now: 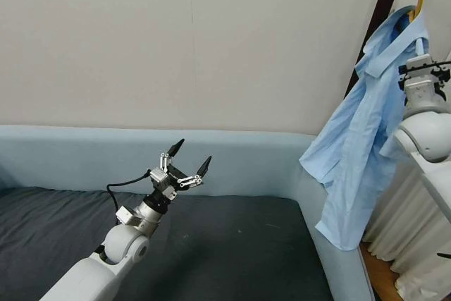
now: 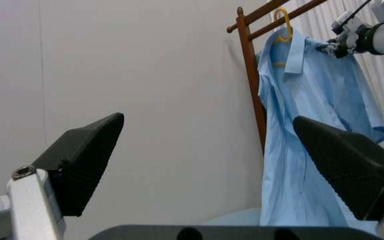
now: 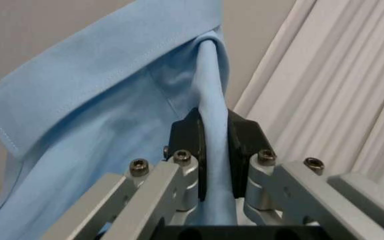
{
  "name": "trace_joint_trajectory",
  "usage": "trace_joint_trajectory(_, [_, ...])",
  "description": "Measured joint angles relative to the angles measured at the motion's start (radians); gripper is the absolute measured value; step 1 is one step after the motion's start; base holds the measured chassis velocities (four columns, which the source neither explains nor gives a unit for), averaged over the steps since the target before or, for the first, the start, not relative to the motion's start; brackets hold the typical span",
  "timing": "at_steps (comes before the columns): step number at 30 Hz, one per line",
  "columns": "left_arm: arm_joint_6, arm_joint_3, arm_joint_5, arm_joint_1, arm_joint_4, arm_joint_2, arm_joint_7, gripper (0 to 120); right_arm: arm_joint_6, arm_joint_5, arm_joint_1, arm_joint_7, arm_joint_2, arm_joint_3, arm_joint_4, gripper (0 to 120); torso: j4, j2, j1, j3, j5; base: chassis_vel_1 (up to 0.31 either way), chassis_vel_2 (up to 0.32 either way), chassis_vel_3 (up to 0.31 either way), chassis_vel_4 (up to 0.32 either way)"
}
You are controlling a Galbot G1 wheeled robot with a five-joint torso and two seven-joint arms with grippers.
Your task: Pick up the clothes from the sofa and hang them on the clothes hanger.
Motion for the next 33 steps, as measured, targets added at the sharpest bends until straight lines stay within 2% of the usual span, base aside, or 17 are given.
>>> trace_joint_trajectory(4, [-0.002,-0.002,0.000,-0.001,0.004,0.000,0.001,100,0.003,-0.006,0.039,0.006,0.021,-0.026,-0.042,7,0.0000,0.000,0.000,0.000,0.0000,0.000,0.000,0.000,0.000])
trace_joint_trajectory(7, [-0.003,-0.005,-0.004,-0.006,0.007,0.000,0.002,100,0.006,-0.013,0.110,0.031,0.066,-0.078,-0.117,7,0.0003,0.000,0.000,0.000,0.0002,0.000,0.000,0.000,0.000])
trace_joint_trajectory(14, [-0.011,-0.013,-0.008,-0.006,0.016,0.001,0.003,100,0.024,-0.035,0.201,0.087,0.134,-0.118,-0.219,7,0.0002,0.000,0.000,0.000,0.0000,0.000,0.000,0.000,0.000])
trace_joint_trajectory(33, [-0.019,-0.018,-0.013,-0.007,0.013,0.006,0.003,100,-0.024,0.050,0.276,0.229,0.193,-0.156,-0.310,7,0.0000,0.000,0.000,0.000,0.0002,0.000,0.000,0.000,0.000])
